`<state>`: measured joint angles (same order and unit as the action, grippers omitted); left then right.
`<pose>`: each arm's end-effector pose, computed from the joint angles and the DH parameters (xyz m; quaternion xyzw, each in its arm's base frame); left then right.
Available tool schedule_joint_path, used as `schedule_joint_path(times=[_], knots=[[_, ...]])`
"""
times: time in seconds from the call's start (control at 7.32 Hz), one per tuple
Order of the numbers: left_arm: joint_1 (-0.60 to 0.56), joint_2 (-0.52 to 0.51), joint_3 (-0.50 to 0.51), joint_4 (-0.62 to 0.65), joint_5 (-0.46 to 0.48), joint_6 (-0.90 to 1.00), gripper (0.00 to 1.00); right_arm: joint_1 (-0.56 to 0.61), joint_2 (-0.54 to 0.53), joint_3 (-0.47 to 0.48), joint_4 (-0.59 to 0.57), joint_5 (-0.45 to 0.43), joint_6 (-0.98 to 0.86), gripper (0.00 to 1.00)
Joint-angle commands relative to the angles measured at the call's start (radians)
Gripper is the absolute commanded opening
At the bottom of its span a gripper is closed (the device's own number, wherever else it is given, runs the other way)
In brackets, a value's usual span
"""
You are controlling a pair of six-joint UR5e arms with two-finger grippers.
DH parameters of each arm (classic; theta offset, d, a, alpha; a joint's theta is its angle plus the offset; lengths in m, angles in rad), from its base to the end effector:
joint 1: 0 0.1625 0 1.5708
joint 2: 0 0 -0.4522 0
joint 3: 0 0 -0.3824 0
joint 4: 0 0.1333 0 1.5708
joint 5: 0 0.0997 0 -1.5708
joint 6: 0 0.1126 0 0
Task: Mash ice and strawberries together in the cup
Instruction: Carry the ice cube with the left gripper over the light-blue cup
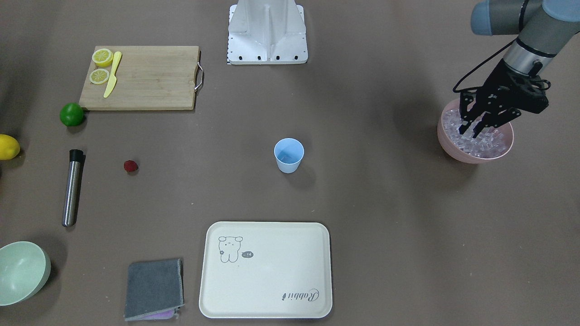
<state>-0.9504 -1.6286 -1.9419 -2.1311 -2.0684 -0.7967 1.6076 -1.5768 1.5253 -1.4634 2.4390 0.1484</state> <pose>0.2325 -0.4623 0.4260 0.2083 0.4639 0.0413 0.8600 0.0651 -0.4807 0.7015 0.0019 -0.4212 0.0722 0.9041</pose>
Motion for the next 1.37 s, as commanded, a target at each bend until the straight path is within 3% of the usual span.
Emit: schedule_joint_path(times=[0.0, 0.27, 0.68, 1.23], knots=[[0.156, -0.190, 0.024, 0.005, 0.043, -0.259, 0.00, 0.000, 0.000, -0.001, 0.000, 0.000, -0.001, 1.00], [0.278, -0.342, 0.090, 0.010, 0.148, -0.402, 0.00, 0.000, 0.000, 0.003, 0.000, 0.000, -0.003, 1.00], [0.447, -0.525, 0.234, 0.007, 0.345, -0.443, 0.00, 0.000, -0.003, 0.010, 0.000, 0.002, -0.001, 1.00], [0.466, -0.522, 0.244, 0.005, 0.399, -0.432, 0.00, 0.000, -0.011, 0.007, 0.000, 0.000, -0.004, 1.00]])
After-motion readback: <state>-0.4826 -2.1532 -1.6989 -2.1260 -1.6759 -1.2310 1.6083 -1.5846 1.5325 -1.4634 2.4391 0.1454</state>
